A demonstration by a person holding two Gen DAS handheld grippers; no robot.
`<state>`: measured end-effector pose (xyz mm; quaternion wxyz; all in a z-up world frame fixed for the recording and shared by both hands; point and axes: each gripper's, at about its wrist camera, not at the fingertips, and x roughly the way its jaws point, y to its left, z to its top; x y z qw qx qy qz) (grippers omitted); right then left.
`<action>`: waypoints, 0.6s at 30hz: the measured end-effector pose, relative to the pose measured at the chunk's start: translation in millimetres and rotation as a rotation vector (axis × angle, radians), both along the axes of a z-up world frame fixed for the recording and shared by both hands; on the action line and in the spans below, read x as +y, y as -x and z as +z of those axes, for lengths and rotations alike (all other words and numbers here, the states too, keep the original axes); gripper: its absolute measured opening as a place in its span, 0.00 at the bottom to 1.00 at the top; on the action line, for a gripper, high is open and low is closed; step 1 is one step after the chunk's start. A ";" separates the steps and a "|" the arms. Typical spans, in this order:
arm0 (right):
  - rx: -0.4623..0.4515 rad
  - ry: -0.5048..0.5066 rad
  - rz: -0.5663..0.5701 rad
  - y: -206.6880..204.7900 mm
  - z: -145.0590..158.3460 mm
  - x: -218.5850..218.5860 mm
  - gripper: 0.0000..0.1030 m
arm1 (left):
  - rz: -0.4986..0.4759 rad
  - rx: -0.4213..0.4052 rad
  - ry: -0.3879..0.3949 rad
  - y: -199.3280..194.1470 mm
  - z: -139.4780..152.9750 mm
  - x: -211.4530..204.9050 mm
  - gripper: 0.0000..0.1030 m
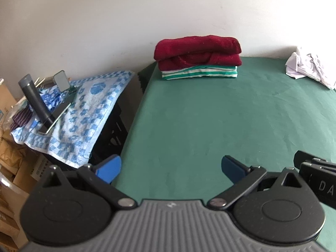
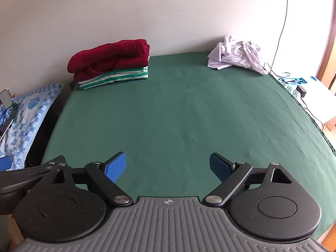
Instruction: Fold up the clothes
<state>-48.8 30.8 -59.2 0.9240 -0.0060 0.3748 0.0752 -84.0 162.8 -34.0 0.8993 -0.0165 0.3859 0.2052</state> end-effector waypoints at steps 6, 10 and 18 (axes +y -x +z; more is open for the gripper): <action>-0.001 -0.024 -0.048 2.1 -0.5 -9.8 0.86 | -0.019 -0.003 -0.030 -3.1 0.9 -11.0 0.99; 0.005 -0.042 -0.074 1.9 -2.3 -16.7 0.86 | -0.035 -0.001 -0.036 -6.6 0.7 -15.1 0.99; 0.010 -0.025 -0.056 -0.5 -5.1 -17.9 0.86 | -0.028 0.016 -0.025 -9.1 -6.8 -14.9 0.99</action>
